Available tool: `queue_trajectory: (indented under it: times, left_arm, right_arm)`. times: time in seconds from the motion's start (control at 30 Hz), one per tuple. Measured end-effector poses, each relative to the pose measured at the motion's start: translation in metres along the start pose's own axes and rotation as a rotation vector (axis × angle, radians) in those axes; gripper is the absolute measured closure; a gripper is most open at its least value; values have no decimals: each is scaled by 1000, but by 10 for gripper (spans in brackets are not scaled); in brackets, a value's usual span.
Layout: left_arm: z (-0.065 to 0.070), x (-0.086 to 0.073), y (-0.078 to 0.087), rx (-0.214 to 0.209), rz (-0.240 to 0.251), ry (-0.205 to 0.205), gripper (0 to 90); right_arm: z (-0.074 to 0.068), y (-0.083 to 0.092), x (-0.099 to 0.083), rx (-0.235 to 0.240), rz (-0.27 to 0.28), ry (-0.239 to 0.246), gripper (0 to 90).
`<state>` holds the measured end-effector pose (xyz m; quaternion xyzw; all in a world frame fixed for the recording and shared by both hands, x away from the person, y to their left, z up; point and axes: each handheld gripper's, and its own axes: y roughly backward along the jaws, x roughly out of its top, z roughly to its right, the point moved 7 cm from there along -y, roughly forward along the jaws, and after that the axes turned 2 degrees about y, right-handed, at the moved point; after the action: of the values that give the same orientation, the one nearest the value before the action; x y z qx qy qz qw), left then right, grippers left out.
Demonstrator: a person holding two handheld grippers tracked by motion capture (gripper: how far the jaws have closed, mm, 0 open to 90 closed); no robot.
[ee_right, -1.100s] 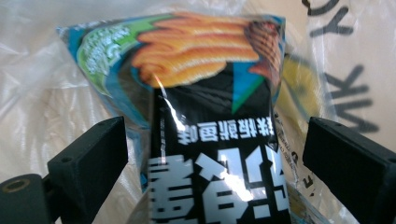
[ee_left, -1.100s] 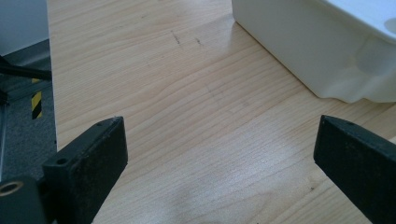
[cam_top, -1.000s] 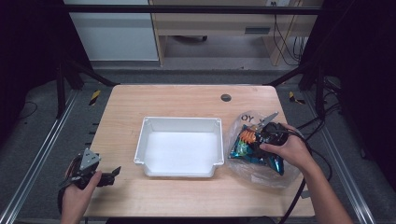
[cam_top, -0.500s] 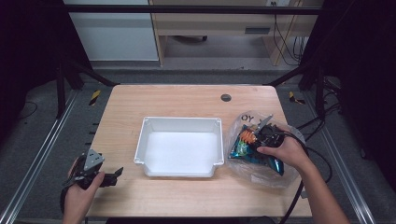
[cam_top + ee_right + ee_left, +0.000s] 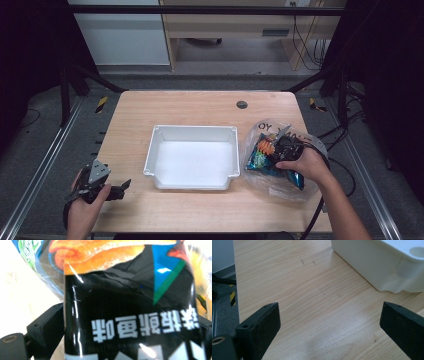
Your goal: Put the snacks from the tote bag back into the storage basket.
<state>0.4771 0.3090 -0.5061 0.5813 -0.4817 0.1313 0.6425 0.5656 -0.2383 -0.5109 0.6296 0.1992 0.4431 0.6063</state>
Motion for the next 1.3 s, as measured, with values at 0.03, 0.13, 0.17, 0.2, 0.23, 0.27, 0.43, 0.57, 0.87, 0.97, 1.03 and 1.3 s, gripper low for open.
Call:
queue_trajectory:
  times: [0.03, 0.13, 0.17, 0.2, 0.23, 0.27, 0.43, 0.57, 0.87, 0.97, 1.03, 1.3]
  left_arm:
    - [0, 0, 0, 0, 0, 1, 27]
    - [0, 0, 0, 0, -2, 1, 27]
    - [0, 0, 0, 0, -2, 0, 27]
    - [-1, 0, -1, 0, -3, -1, 27]
    - [-1, 0, -1, 0, -3, -1, 27]
    - [-1, 0, -1, 0, -4, -1, 27]
    - [-1, 0, -1, 3, -8, -6, 27]
    - [-1, -1, -2, 4, -14, -6, 27]
    - [-3, 0, -2, 3, -11, -5, 27]
    - [-4, -1, -3, 4, -15, -5, 27]
    - [-3, -1, -3, 4, -16, -6, 27]
    - [-3, -1, -4, 3, -18, -7, 27]
  right_arm:
    - [-1, 0, -1, -1, -3, -5, 101]
    - [-1, 3, -3, -1, 1, 15, 178]
    - [-1, 4, -4, -3, 4, 9, 204]
    - [-2, 7, -5, -5, 7, 15, 255]
    - [-2, 7, -5, -5, 7, 15, 255]
    - [-2, 9, -5, -6, 12, 19, 275]
    - [-6, 18, -6, -13, 23, 44, 303]
    - [-10, 35, -3, -42, 102, 54, 403]
    - [-14, 47, 0, -59, 135, 61, 415]
    - [-15, 55, 1, -65, 146, 61, 418]
    - [-15, 60, 1, -75, 160, 65, 420]
    - [-18, 78, -3, -82, 218, 45, 425]
